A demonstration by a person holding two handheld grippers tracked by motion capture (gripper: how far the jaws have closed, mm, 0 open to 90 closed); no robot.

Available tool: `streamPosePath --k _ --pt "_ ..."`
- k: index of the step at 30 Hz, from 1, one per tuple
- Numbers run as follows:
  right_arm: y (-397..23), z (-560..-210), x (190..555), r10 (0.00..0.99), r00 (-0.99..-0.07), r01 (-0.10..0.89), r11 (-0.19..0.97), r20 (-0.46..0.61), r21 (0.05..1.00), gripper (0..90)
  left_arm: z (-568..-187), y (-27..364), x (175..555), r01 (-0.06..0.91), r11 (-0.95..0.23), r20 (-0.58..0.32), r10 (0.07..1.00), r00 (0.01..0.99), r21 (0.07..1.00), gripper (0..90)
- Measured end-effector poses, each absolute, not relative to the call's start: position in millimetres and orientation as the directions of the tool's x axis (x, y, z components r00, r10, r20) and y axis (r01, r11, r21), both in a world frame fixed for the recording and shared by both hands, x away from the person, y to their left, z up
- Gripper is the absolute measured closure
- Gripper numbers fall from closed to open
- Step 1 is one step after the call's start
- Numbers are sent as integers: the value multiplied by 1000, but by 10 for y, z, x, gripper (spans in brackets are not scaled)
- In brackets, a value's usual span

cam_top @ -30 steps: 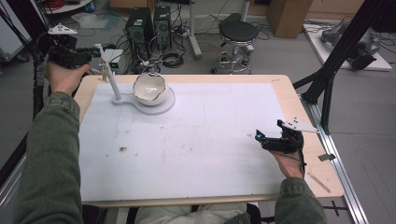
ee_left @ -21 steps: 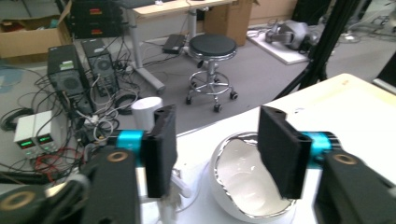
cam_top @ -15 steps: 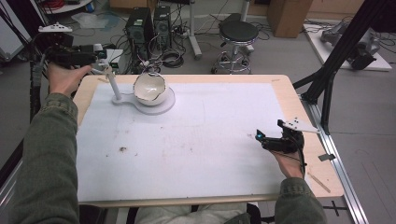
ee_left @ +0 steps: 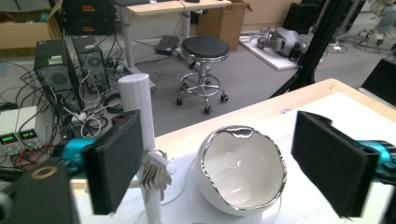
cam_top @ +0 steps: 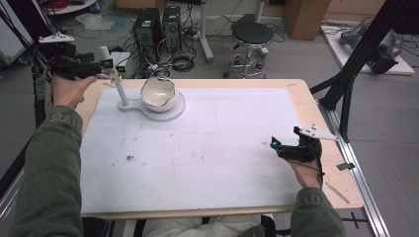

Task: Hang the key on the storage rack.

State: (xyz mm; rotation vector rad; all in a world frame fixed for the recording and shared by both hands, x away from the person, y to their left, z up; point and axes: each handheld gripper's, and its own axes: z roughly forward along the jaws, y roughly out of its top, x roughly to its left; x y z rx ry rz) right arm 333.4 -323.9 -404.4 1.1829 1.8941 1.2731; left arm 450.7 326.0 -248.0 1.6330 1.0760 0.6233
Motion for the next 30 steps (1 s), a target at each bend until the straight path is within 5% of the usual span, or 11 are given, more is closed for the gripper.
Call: streamPosePath --k 9,30 --pt "-3235 -4042 3331 893 -450 358 154 26 921 11 -2565 3248 4436 341 -55 -111 887 448 938 38" --pt "-3286 -4028 3328 903 -426 359 110 58 927 10 -2800 3114 4227 327 -92 -80 876 475 940 17"
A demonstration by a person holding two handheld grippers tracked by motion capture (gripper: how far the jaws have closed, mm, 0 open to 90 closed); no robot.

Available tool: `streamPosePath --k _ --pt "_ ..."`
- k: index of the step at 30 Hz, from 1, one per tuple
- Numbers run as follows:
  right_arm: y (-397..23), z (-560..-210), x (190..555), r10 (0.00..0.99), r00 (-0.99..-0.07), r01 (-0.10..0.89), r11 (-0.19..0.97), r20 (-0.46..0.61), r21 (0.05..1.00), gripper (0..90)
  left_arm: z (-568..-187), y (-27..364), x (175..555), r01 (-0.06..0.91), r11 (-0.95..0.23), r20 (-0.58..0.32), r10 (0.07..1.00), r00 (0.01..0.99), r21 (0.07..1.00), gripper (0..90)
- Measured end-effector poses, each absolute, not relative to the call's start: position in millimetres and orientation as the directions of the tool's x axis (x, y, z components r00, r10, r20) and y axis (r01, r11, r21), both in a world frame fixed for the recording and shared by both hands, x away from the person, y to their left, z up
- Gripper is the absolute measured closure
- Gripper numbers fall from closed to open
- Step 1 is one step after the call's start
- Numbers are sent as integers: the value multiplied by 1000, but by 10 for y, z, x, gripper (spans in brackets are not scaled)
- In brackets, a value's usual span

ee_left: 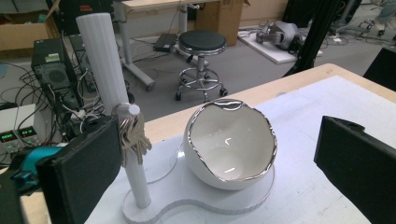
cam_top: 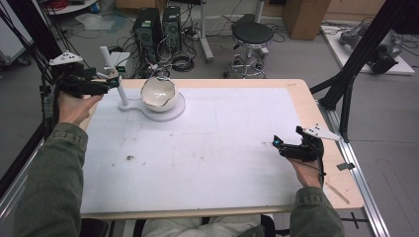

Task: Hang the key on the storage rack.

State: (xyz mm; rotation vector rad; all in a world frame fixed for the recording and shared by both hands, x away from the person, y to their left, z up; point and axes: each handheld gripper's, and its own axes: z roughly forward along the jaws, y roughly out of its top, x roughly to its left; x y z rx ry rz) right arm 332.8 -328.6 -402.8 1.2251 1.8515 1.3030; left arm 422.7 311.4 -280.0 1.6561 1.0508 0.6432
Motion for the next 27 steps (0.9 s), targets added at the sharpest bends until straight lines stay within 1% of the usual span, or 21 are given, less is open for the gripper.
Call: streamPosePath --k 6,12,21,27 --pt "-3281 -4027 3327 902 -428 354 112 54 928 10 -2843 3119 4156 316 -105 -58 883 466 943 17" --pt "-3288 -4023 3324 904 -424 352 108 56 930 10 -2901 3122 4072 304 -94 -63 881 468 948 17" --pt "-3296 -4019 3319 907 -417 353 99 61 930 10 -3069 3100 3943 299 -108 -44 887 460 948 17" --pt "-3296 -4019 3317 906 -419 350 100 59 931 10 -3197 3092 3841 286 -91 -55 884 463 954 17"
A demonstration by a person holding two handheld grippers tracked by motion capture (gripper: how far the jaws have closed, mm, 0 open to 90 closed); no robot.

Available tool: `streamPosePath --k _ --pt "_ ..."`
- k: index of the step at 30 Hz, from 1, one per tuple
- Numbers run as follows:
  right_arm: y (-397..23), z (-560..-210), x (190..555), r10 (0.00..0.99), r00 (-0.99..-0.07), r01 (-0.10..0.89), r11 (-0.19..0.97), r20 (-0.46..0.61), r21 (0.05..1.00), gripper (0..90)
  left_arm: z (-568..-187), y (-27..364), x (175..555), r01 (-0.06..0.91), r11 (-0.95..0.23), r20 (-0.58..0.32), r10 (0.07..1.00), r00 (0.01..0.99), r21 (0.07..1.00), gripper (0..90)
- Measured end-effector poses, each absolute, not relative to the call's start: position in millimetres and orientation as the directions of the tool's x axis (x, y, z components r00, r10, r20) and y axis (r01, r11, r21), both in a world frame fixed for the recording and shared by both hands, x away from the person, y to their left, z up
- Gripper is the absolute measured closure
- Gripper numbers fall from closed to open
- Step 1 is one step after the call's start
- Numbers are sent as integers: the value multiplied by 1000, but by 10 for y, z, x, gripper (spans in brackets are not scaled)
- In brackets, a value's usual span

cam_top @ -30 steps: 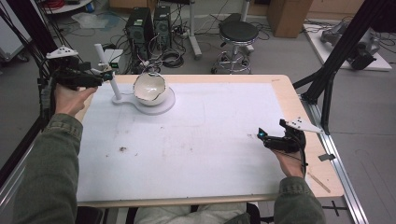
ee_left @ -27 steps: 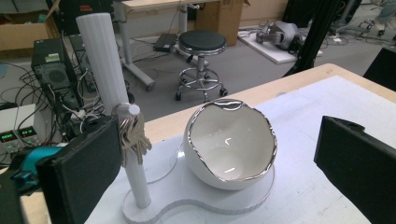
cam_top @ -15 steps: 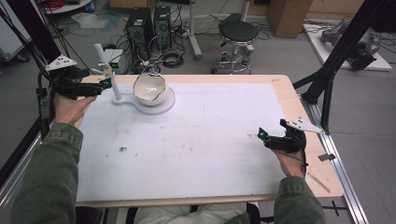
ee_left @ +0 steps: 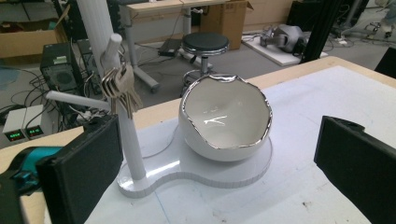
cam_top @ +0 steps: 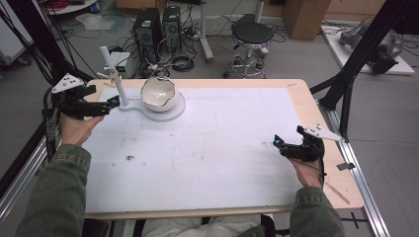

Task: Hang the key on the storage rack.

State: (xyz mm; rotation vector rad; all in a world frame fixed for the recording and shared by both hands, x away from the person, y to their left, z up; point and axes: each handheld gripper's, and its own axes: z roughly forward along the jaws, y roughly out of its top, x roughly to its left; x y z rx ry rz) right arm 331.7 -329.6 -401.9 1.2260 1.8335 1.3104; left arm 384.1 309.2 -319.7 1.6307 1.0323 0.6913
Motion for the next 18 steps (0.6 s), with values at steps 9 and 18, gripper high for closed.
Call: streamPosePath --k 9,18 --pt "-3285 -4024 3322 904 -424 351 107 56 930 10 -3302 3108 3712 279 -76 -65 885 462 957 17" --pt "-3285 -4025 3321 903 -426 351 110 54 930 10 -3384 3074 3594 270 -78 -63 877 477 960 17"
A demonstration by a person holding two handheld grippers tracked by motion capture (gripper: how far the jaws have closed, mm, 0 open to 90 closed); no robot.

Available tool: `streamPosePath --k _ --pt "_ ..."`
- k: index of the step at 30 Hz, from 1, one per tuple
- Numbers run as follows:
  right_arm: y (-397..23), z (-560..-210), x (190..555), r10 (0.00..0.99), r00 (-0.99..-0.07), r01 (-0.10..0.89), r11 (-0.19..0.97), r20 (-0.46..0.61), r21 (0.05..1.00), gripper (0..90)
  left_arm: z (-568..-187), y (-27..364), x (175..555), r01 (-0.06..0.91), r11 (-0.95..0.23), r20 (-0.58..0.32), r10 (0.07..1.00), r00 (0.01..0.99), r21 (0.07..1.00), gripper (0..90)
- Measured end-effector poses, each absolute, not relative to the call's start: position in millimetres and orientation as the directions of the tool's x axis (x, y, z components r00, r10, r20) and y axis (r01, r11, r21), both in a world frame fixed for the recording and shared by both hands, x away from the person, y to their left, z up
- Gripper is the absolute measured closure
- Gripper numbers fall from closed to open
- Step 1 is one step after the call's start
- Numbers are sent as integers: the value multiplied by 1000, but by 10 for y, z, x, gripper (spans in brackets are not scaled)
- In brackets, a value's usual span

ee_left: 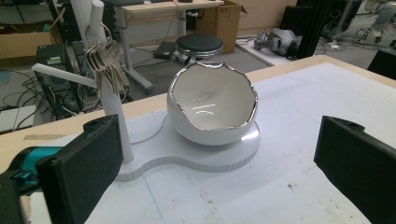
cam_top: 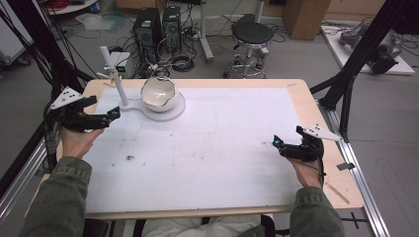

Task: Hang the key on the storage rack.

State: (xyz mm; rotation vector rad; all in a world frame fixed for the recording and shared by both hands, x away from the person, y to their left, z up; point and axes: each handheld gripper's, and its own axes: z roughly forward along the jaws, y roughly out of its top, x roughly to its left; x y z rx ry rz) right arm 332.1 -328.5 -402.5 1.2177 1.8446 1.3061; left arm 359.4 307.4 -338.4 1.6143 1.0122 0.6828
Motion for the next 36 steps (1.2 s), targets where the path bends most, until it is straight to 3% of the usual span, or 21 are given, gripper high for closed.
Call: streamPosePath --k 11,36 --pt "-3278 -4025 3314 904 -422 352 99 64 931 10 -3574 3010 3422 265 -95 -51 866 497 960 17" --pt "-3281 -4042 3298 905 -419 357 95 69 929 10 -4004 3119 3139 235 -20 -77 916 394 972 17"
